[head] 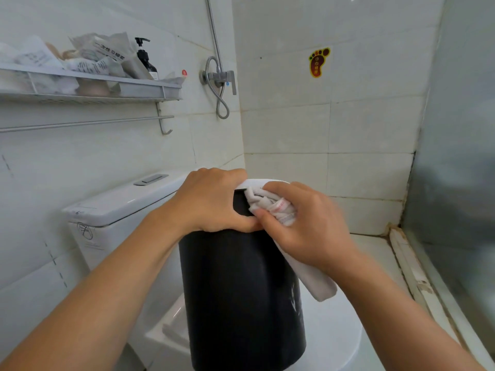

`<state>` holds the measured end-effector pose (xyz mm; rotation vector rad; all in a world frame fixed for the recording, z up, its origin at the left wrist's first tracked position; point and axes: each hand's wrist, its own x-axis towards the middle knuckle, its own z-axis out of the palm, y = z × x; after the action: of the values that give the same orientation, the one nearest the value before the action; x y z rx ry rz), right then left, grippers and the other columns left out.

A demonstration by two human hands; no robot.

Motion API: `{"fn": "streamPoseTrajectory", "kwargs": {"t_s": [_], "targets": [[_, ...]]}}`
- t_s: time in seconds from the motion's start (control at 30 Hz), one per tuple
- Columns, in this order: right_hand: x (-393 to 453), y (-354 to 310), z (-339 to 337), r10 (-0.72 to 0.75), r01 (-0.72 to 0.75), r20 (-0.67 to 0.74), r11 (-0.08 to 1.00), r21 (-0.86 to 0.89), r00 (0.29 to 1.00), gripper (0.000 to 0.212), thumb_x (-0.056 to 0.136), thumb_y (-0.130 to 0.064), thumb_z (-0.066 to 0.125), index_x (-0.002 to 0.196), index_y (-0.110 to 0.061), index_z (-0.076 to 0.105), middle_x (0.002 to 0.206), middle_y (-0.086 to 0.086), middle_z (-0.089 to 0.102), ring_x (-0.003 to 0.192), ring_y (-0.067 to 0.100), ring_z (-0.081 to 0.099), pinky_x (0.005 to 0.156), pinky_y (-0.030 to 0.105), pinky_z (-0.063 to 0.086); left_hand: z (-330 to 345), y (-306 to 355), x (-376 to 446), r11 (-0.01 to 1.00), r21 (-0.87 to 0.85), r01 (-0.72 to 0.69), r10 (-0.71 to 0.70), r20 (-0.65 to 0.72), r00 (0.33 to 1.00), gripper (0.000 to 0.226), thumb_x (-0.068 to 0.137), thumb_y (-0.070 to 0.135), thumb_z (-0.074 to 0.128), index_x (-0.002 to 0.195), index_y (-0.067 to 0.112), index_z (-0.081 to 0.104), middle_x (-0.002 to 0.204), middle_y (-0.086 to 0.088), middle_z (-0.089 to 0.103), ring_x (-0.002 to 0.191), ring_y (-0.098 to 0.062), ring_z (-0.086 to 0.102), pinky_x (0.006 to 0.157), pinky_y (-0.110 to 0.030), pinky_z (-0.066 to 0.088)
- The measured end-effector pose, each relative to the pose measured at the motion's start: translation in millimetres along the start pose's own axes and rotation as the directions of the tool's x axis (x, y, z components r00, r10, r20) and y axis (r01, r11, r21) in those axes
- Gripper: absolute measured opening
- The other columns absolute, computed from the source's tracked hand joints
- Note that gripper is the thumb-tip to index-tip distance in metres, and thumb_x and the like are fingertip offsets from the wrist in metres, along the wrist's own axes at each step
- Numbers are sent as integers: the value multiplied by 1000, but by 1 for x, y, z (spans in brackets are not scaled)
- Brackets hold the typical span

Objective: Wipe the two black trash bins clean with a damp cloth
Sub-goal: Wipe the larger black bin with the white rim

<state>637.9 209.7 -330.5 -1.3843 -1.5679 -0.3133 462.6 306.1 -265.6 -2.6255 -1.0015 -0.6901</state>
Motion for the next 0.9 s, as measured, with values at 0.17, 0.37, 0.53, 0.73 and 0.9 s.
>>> {"fn": "streamPoseTrajectory", "kwargs": {"t_s": [0.17,0.37,0.53,0.73,0.9], "targets": [[-2,33,8,156,-156,-1,987,-45,988,40,87,-65,61,119,-43,63,97,-16,69,87,12,66,71,33,52,0,-17,-1,993,-113,31,-30,5,1000,73,47,88,62,74,22,45,67,5,58,68,-19,56,61,-36,38],[-13,72,9,362,-365,50,927,88,931,37,80,-68,65,105,-42,69,86,-22,73,85,9,71,76,38,58,1,-35,-7,957,-284,52,-40,49,998,68,50,78,75,71,21,44,63,6,46,64,-19,44,62,-37,34],[-10,51,3,353,-325,-50,901,287,934,24,86,-54,76,105,-41,70,91,-22,74,86,2,71,80,41,59,-4,-36,-2,950,-294,105,-79,99,992,68,56,85,68,73,22,48,65,10,53,66,-14,51,64,-37,40],[-30,21,24,285,-269,-32,931,246,958,23,91,-47,58,112,-37,54,104,-20,61,95,5,61,75,31,51,0,-28,2,971,-225,80,-68,62,996,67,54,75,76,70,20,42,65,4,53,65,-19,50,59,-36,32],[-32,32,10,157,-222,181,875,431,971,48,88,-9,63,117,-46,51,109,-23,63,101,3,63,78,14,50,2,-38,0,949,-296,113,-101,54,993,69,52,74,78,68,20,36,60,8,40,59,-14,38,57,-35,27]]}}
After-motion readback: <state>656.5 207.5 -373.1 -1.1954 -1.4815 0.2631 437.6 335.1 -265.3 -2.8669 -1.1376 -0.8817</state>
